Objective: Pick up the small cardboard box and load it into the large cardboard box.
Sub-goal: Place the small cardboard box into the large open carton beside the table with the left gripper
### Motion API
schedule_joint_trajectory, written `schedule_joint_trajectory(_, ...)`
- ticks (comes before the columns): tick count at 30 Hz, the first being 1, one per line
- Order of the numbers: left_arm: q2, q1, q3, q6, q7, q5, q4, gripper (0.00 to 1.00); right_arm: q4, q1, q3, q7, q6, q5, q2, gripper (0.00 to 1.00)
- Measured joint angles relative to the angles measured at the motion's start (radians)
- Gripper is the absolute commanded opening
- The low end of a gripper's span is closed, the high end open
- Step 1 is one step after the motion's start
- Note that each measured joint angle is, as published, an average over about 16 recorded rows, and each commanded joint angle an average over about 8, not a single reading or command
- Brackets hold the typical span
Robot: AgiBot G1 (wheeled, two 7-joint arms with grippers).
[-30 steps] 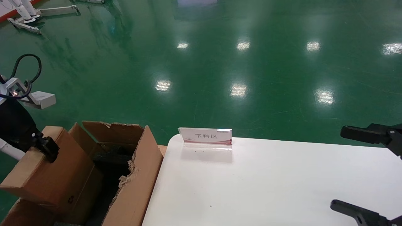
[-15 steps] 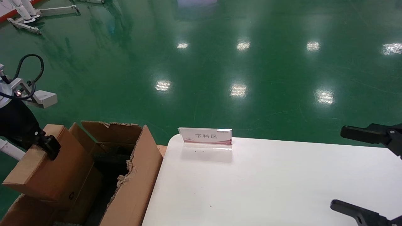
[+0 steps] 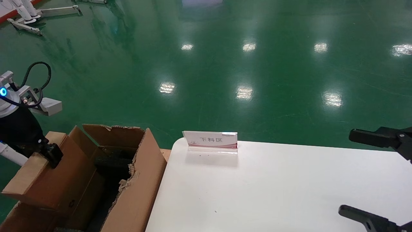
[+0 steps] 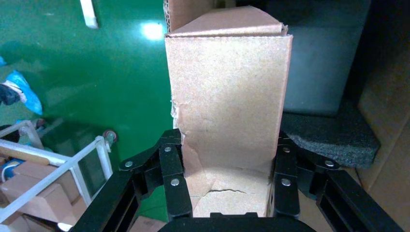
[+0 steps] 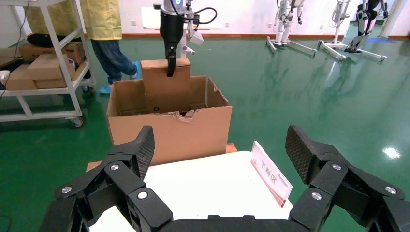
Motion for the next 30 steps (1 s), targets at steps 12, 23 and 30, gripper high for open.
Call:
schedule_joint_trajectory(12, 0.029, 0.034, 0.023, 0.013, 0.0, -0.015, 0.008, 0.0, 0.0, 0.0, 0.0, 0.0, 0.0, 0.0, 0.0, 1.0)
schedule_joint_trajectory(23, 0.059, 0.064, 0.047, 0.027, -0.001, -0.038, 0.023, 0.0, 0.0, 0.0, 0.0, 0.0, 0.0, 0.0, 0.0, 1.0)
schedule_joint_trajectory(30, 0.077, 0.088, 0.057, 0.03, -0.001, -0.051, 0.042, 0.0, 0.0, 0.0, 0.0, 0.0, 0.0, 0.0, 0.0, 1.0)
